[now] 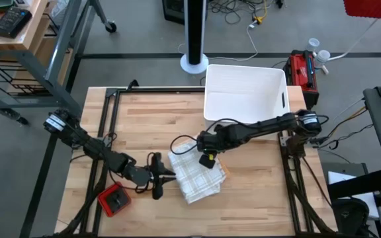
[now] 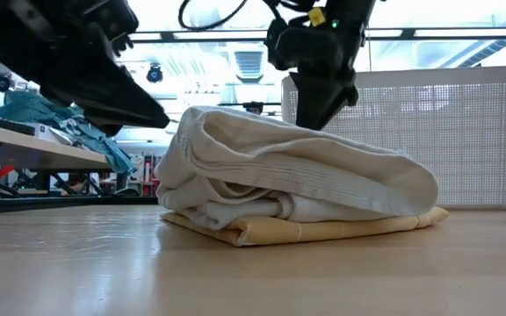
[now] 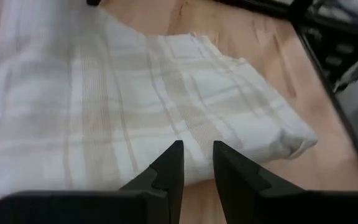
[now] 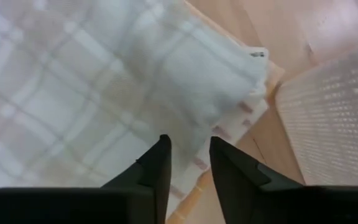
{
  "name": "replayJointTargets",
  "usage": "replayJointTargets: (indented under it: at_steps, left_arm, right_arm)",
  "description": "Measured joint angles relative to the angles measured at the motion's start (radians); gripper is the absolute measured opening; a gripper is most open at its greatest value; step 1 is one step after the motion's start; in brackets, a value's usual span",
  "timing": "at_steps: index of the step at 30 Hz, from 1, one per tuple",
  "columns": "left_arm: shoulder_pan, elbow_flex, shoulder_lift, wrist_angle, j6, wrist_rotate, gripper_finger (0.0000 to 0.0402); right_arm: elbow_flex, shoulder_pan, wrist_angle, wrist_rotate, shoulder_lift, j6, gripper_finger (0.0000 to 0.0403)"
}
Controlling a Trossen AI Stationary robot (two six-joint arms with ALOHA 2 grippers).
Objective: Fold towel
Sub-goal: Stack the light gray patterned towel on top of the brown patterned towel
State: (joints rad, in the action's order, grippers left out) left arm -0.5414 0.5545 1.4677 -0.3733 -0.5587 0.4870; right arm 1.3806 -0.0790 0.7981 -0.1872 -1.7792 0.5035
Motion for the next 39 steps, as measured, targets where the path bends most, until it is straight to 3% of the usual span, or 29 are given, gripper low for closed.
replayJointTargets:
  at_steps: [6,13,21,27,39]
  left_arm:
    - [0.000,0.010,0.001,0.000,0.226,-0.104,0.0076]
    - [0.003,0.049,0.025,-0.009,0.325,-0.139,0.0076]
    - [0.039,0.085,0.199,-0.029,0.282,-0.137,0.0076]
    - [0.053,0.179,0.318,-0.023,0.284,-0.135,0.0076]
    - [0.050,0.214,0.304,0.158,0.207,-0.165,0.0076]
  right_arm:
    - [0.028,-0.066,0.000,0.045,0.004,0.002,0.0121]
    - [0.055,-0.175,-0.030,0.056,0.005,0.021,0.0112]
    - [0.045,-0.293,-0.110,0.065,-0.089,0.066,0.0060]
    - [0.041,-0.293,-0.020,0.079,-0.169,0.134,0.0014]
    - [0.039,-0.293,0.155,0.011,-0.069,0.232,0.0002]
